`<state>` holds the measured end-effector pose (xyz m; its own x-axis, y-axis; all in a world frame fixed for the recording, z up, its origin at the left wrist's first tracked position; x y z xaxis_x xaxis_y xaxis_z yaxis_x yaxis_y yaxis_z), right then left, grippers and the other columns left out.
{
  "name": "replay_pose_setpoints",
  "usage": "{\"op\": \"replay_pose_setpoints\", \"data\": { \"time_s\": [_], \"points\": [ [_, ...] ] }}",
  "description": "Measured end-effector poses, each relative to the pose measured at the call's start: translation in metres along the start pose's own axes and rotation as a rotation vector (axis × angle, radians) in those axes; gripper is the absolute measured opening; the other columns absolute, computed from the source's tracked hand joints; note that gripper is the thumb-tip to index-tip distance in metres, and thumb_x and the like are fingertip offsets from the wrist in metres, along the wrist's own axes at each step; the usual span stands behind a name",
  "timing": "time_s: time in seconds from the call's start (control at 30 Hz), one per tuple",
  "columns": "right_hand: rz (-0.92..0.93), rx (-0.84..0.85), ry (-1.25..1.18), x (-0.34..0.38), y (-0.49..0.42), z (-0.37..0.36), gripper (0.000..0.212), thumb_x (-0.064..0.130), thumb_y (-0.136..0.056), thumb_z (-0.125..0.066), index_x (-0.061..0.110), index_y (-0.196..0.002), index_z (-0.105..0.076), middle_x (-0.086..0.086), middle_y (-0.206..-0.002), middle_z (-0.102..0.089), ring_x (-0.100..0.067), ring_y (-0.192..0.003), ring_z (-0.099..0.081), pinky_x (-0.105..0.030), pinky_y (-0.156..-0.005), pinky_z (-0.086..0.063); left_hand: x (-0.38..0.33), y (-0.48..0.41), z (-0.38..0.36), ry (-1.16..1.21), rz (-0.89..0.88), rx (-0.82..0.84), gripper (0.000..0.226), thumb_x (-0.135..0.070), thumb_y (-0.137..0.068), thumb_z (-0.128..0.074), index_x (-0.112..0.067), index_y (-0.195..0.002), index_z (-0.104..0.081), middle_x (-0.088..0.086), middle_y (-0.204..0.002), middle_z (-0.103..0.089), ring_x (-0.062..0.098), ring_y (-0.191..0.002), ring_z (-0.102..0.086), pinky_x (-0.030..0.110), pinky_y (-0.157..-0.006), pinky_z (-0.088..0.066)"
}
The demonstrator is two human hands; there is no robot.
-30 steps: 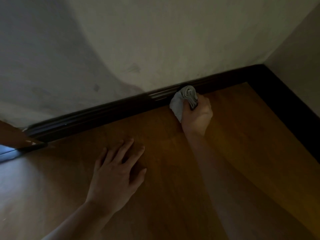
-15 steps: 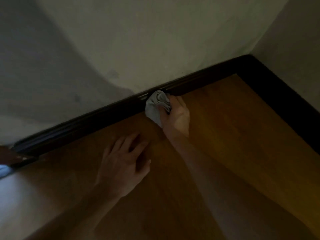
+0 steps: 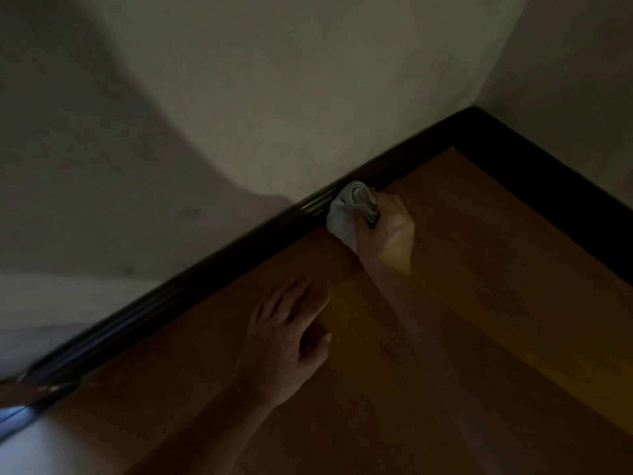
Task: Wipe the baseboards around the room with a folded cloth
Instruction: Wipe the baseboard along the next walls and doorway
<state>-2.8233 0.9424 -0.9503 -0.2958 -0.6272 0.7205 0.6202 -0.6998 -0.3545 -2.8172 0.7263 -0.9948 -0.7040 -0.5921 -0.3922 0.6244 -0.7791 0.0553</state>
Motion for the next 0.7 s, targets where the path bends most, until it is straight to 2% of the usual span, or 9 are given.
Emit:
{"op": "replay_pose_setpoints", "data": {
  "time_s": [0.07,0.2,0.27,0.33,0.4,0.5,0.57,0.63,0.7],
  "points": [
    [-0.052,-0.031,-0.003,-0.002,0.001,0.003,0.019,0.003,-0.085,-0.065,-0.003,-0.103,-0.066,-0.019,-0.097,-0.060,-0.032,-0.086,-0.059,-0.021,-0.067,-0.032,-0.002,-0.001,0.002,0.016,0.011,0.011,0.061,-0.061,-0.090,-0.045,-0.039,-0.147,-0.048,-0.008,-0.159,-0.036,0.012,-0.150,-0.021,0.038,-0.121,-0.014],
    [0.027,0.095,-0.040,0.011,0.011,-0.010,0.018,0.010,-0.087,-0.065,0.001,-0.103,-0.065,-0.013,-0.095,-0.057,-0.026,-0.083,-0.056,-0.023,-0.066,-0.032,-0.007,-0.002,0.004,-0.062,0.057,0.090,0.065,-0.067,-0.090,-0.035,-0.047,-0.152,-0.034,-0.012,-0.163,-0.025,0.015,-0.150,-0.021,0.043,-0.119,-0.028],
    [-0.037,0.052,-0.039,0.005,0.004,-0.004,0.016,0.008,-0.086,-0.065,0.000,-0.100,-0.065,-0.015,-0.094,-0.057,-0.029,-0.082,-0.057,-0.026,-0.064,-0.034,-0.010,-0.001,0.002,-0.143,0.073,0.155,0.068,-0.074,-0.090,-0.031,-0.055,-0.154,-0.015,-0.015,-0.167,-0.006,0.015,-0.151,-0.015,0.043,-0.119,-0.029],
    [-0.107,0.005,-0.035,0.003,0.001,0.001,0.013,0.005,-0.085,-0.065,-0.002,-0.096,-0.064,-0.017,-0.093,-0.058,-0.033,-0.082,-0.057,-0.030,-0.064,-0.037,-0.010,0.002,-0.001,-0.171,0.085,0.206,0.076,-0.081,-0.088,-0.031,-0.060,-0.150,0.006,-0.020,-0.164,0.018,0.016,-0.152,-0.004,0.040,-0.122,-0.019],
    [-0.096,0.023,-0.031,0.010,0.007,-0.001,0.013,0.005,-0.084,-0.066,-0.002,-0.096,-0.064,-0.017,-0.093,-0.057,-0.033,-0.083,-0.057,-0.031,-0.064,-0.039,-0.011,0.000,-0.001,-0.188,0.070,0.215,0.082,-0.085,-0.084,-0.032,-0.063,-0.144,0.018,-0.022,-0.160,0.026,0.016,-0.152,0.001,0.038,-0.121,-0.014],
    [-0.015,0.123,-0.096,0.022,0.017,-0.012,0.019,0.008,-0.086,-0.068,0.000,-0.103,-0.066,-0.015,-0.095,-0.058,-0.027,-0.082,-0.057,-0.025,-0.066,-0.036,-0.009,0.002,-0.002,-0.201,0.065,0.193,0.086,-0.089,-0.081,-0.031,-0.062,-0.145,0.020,-0.021,-0.162,0.022,0.012,-0.149,0.007,0.039,-0.118,-0.014],
    [0.013,0.166,-0.092,0.020,0.014,-0.013,0.021,0.009,-0.086,-0.068,0.000,-0.105,-0.066,-0.015,-0.097,-0.059,-0.027,-0.084,-0.058,-0.026,-0.066,-0.038,-0.009,0.004,-0.004,-0.197,0.055,0.172,0.086,-0.090,-0.079,-0.027,-0.062,-0.144,0.022,-0.020,-0.161,0.029,0.004,-0.144,0.016,0.037,-0.118,-0.011],
    [0.007,0.149,-0.044,0.011,0.003,-0.006,0.022,0.008,-0.084,-0.068,-0.001,-0.104,-0.066,-0.017,-0.097,-0.059,-0.032,-0.085,-0.058,-0.032,-0.066,-0.042,-0.008,0.003,-0.007,-0.186,0.039,0.164,0.085,-0.092,-0.078,-0.021,-0.062,-0.143,0.025,-0.022,-0.157,0.036,0.003,-0.144,0.020,0.036,-0.119,-0.005],
    [-0.040,0.057,0.003,-0.003,-0.011,0.006,0.017,0.004,-0.082,-0.068,-0.003,-0.097,-0.065,-0.021,-0.093,-0.059,-0.035,-0.084,-0.058,-0.036,-0.068,-0.039,-0.007,0.003,-0.008,-0.181,0.025,0.169,0.085,-0.092,-0.078,-0.018,-0.059,-0.145,0.023,-0.020,-0.159,0.034,0.010,-0.151,0.012,0.037,-0.120,-0.002]
  ]
}}
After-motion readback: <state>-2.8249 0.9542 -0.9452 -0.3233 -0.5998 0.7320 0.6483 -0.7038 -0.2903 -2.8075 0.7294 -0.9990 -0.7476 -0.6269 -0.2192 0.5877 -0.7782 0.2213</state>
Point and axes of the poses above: each hand's wrist, its own y-axis away from the middle knuckle, its own z-axis out of the back of the hand, x = y × z, the point moved 8 cm from there along -y, towards the middle knuckle
